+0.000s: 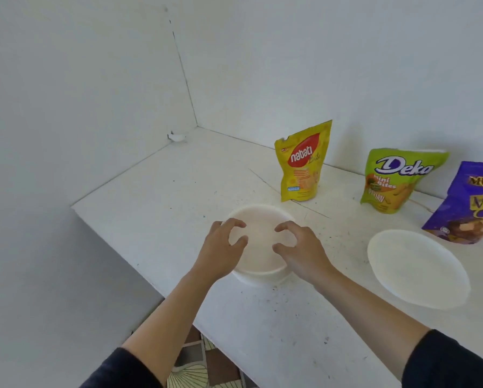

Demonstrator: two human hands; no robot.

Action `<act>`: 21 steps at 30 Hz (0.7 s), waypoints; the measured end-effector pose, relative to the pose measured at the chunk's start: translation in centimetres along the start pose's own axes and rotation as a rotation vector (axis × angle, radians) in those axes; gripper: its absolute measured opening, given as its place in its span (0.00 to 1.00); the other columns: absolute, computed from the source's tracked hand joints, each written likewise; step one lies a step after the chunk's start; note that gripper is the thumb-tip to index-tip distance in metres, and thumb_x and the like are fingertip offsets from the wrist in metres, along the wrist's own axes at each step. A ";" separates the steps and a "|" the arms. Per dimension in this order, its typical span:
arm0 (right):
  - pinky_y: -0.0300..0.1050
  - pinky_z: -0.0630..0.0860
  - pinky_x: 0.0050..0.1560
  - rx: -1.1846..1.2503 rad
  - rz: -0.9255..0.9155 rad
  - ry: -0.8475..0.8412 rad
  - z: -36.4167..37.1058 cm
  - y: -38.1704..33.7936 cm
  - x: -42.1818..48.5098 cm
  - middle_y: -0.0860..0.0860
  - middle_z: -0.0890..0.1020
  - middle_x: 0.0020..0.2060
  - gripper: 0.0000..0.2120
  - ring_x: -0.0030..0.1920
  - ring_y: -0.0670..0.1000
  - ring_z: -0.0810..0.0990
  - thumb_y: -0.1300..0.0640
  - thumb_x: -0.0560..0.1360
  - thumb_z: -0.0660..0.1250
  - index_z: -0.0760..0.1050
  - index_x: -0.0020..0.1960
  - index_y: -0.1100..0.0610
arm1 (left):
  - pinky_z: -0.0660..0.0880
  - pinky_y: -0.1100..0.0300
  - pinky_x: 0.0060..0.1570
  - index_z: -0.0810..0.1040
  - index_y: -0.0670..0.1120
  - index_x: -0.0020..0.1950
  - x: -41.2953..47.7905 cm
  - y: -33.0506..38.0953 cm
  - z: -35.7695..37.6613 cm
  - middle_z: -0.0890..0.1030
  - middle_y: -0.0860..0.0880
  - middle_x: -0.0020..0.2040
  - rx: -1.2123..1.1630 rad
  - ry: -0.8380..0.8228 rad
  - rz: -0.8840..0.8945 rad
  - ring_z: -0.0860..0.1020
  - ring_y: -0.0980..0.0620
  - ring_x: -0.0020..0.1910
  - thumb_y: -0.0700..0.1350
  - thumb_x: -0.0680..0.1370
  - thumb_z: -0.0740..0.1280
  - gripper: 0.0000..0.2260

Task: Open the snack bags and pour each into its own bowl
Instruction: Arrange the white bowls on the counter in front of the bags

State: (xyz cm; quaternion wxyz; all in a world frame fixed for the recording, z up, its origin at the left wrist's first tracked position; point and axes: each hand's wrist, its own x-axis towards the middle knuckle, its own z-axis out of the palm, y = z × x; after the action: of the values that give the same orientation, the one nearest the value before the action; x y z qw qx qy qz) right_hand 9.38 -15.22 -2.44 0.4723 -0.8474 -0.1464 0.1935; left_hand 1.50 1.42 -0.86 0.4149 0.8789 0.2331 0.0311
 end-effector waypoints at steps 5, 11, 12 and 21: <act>0.40 0.69 0.39 0.052 0.060 -0.013 0.3 0.4 0.4 0.52 0.70 0.62 0.27 0.56 0.53 0.74 0.68 0.72 0.58 0.72 0.65 0.44 | 0.67 0.59 0.59 0.69 0.55 0.73 0.2 -1.5 -0.1 0.67 0.56 0.74 -0.056 -0.018 0.024 0.68 0.54 0.65 0.32 0.78 0.54 0.27; 0.43 0.69 0.54 0.004 0.012 0.007 -0.2 -0.6 0.1 0.45 0.61 0.77 0.31 0.69 0.51 0.67 0.71 0.71 0.56 0.69 0.70 0.48 | 0.59 0.46 0.75 0.68 0.55 0.74 0.4 -1.5 -0.8 0.61 0.56 0.80 0.192 0.082 0.177 0.60 0.51 0.78 0.32 0.78 0.54 0.29; 0.43 0.68 0.56 -0.001 0.015 0.009 -0.3 -0.6 0.0 0.44 0.58 0.78 0.31 0.73 0.52 0.64 0.71 0.71 0.56 0.69 0.69 0.48 | 0.62 0.48 0.72 0.69 0.54 0.73 0.3 -1.6 -0.8 0.64 0.56 0.79 0.201 0.074 0.190 0.63 0.49 0.76 0.32 0.77 0.54 0.28; 0.45 0.70 0.53 -0.110 -0.085 0.027 -1.1 0.3 -0.4 0.44 0.68 0.71 0.28 0.63 0.48 0.68 0.66 0.72 0.60 0.69 0.69 0.48 | 0.64 0.58 0.65 0.68 0.53 0.75 0.2 -2.6 -1.2 0.61 0.58 0.80 0.163 -0.001 0.262 0.64 0.51 0.74 0.35 0.80 0.56 0.25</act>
State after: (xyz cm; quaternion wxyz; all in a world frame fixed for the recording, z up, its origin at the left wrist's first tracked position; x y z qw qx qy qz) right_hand 9.60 -16.35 -2.10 0.4346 -0.8677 -0.1865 0.1533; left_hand 0.39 3.77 -2.04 0.3345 0.9327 0.1181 0.0653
